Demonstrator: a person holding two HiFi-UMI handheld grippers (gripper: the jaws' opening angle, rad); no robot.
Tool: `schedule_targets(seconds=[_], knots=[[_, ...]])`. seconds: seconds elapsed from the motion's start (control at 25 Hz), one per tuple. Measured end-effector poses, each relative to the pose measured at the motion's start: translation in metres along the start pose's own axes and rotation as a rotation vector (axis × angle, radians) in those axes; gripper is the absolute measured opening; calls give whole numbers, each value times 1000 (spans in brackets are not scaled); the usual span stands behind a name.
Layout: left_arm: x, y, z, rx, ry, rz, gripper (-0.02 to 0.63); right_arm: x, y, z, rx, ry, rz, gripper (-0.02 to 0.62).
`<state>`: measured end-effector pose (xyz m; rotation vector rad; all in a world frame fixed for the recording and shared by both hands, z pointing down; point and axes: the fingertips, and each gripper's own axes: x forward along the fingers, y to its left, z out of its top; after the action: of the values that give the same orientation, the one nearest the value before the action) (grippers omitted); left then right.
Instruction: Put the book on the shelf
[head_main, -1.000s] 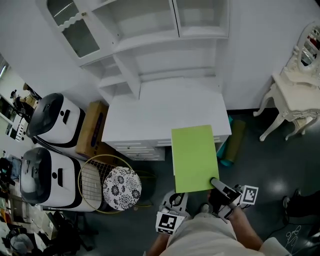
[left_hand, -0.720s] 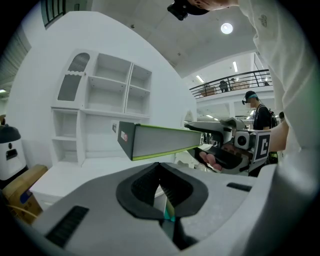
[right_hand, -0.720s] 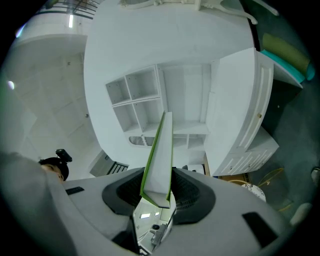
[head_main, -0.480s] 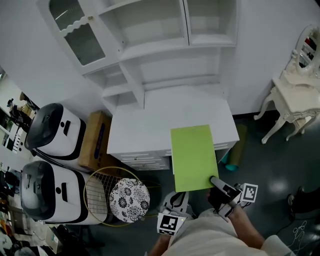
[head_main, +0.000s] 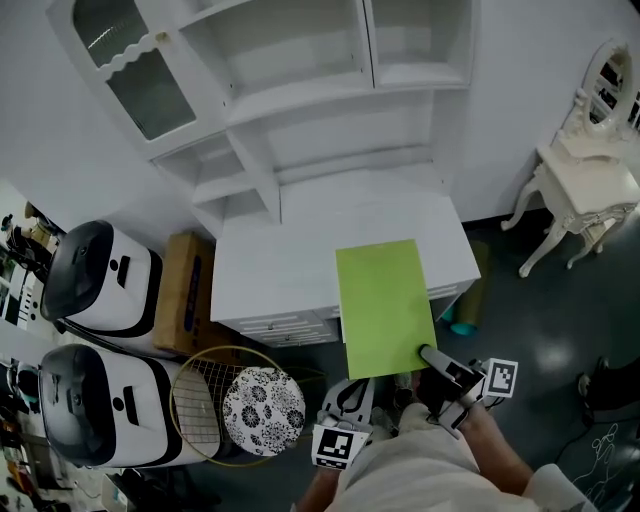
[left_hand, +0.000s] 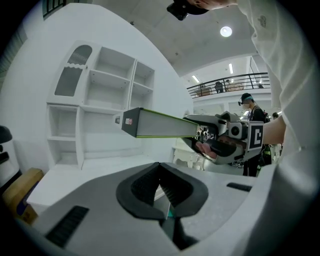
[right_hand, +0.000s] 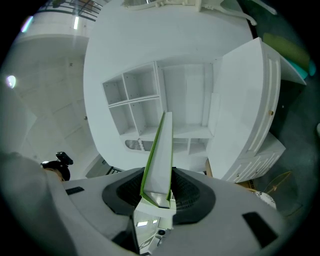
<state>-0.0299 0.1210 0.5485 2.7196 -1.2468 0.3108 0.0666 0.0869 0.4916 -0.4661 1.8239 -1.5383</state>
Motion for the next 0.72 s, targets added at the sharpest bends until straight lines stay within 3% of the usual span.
schedule_targets(seconds=[0.72], knots=[[93, 76, 30, -30, -1, 93, 3, 84, -28, 92, 29, 63, -4, 160]])
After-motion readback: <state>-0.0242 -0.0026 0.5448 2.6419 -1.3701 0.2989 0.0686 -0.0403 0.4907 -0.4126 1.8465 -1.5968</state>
